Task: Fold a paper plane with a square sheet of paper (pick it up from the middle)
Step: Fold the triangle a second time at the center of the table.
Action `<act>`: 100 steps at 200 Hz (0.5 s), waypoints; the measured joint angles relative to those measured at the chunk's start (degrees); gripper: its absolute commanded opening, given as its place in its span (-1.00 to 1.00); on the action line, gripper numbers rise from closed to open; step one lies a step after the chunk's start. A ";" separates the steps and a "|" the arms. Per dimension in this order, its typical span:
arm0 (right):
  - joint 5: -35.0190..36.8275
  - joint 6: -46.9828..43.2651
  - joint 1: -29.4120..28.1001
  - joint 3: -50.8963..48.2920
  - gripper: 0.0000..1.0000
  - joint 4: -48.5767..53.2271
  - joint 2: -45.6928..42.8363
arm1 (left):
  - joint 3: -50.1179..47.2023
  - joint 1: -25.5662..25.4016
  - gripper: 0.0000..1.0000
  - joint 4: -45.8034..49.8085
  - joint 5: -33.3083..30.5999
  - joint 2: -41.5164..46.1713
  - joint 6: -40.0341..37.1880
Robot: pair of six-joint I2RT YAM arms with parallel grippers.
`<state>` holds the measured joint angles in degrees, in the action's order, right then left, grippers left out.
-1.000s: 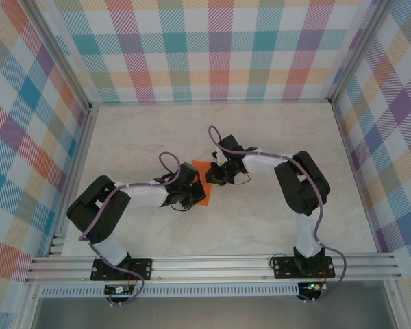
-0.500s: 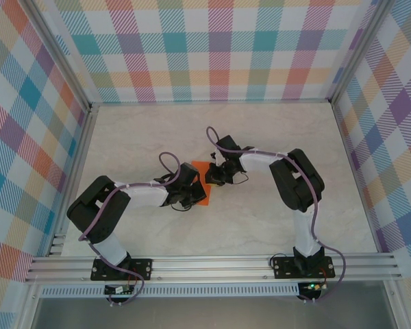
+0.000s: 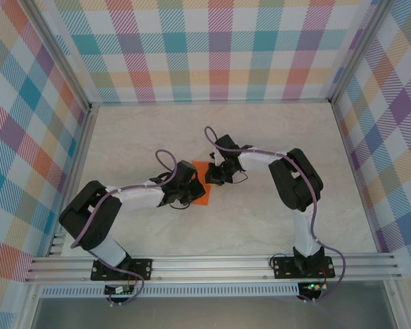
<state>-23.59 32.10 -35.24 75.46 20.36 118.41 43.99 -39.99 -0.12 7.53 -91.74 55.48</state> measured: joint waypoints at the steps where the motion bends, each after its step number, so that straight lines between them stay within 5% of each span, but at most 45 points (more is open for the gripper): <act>1: 0.02 0.00 -0.02 0.02 -0.85 0.02 0.00 | 0.00 0.00 -0.79 0.00 -0.07 -0.02 -0.02; 100: 0.39 -0.24 -0.07 0.33 -0.87 0.44 0.07 | 1.20 0.92 -0.84 -0.55 -4.66 -4.70 0.07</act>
<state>-23.20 31.86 -35.31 75.79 20.80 118.48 45.19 -39.07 -0.67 2.87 -96.44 55.55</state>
